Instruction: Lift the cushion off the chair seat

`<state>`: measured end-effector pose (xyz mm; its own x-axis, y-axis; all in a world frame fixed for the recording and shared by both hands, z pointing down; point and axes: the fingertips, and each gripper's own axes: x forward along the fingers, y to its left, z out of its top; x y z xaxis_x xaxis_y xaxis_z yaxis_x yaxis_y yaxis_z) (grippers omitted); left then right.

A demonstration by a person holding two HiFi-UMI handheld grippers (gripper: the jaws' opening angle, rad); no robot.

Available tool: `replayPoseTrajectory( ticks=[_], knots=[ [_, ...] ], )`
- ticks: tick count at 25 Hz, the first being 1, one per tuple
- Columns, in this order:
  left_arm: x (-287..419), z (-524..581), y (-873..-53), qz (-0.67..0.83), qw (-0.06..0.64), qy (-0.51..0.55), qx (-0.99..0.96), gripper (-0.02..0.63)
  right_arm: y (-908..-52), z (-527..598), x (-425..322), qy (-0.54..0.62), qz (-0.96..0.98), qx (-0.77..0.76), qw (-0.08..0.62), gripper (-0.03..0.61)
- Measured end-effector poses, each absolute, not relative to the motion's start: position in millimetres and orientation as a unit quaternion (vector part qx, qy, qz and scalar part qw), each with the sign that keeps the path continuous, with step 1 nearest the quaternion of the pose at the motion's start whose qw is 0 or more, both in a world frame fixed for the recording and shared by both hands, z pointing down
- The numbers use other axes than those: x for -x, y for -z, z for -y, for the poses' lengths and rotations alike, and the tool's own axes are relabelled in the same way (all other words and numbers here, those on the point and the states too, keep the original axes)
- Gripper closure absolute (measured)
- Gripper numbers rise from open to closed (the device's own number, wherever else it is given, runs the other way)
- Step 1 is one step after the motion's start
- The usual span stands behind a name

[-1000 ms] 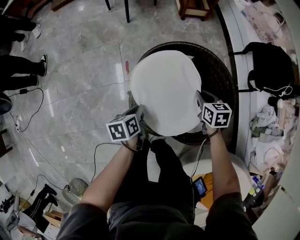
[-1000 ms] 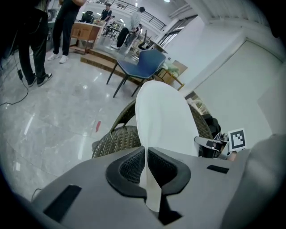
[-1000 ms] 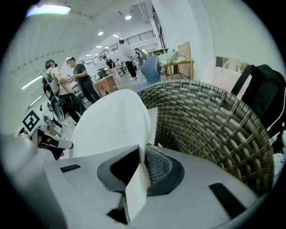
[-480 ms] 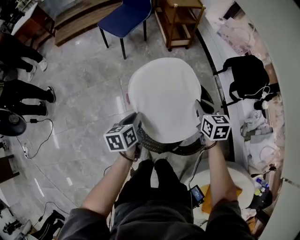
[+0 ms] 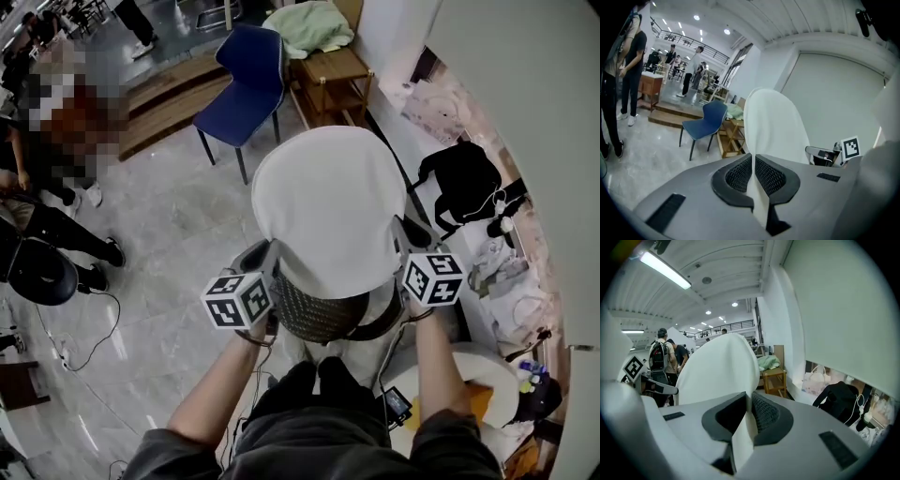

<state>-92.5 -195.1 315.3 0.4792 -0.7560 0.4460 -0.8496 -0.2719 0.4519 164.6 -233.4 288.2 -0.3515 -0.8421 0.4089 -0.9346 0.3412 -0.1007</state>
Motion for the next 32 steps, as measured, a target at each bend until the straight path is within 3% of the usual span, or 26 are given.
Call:
replayPoseTrajectory(
  ticks=[18, 32],
  knots=[
    [75, 187, -127, 0.468, 0.172, -0.01, -0.867, 0.586, -98, 175, -185, -0.046, 0.785, -0.618, 0.026, 0.534],
    [78, 176, -53, 0.466, 0.094, 0.014, -0.88, 0.586, -33, 144, -180, 0.002, 0.78, -0.625, -0.021, 0.534]
  ],
)
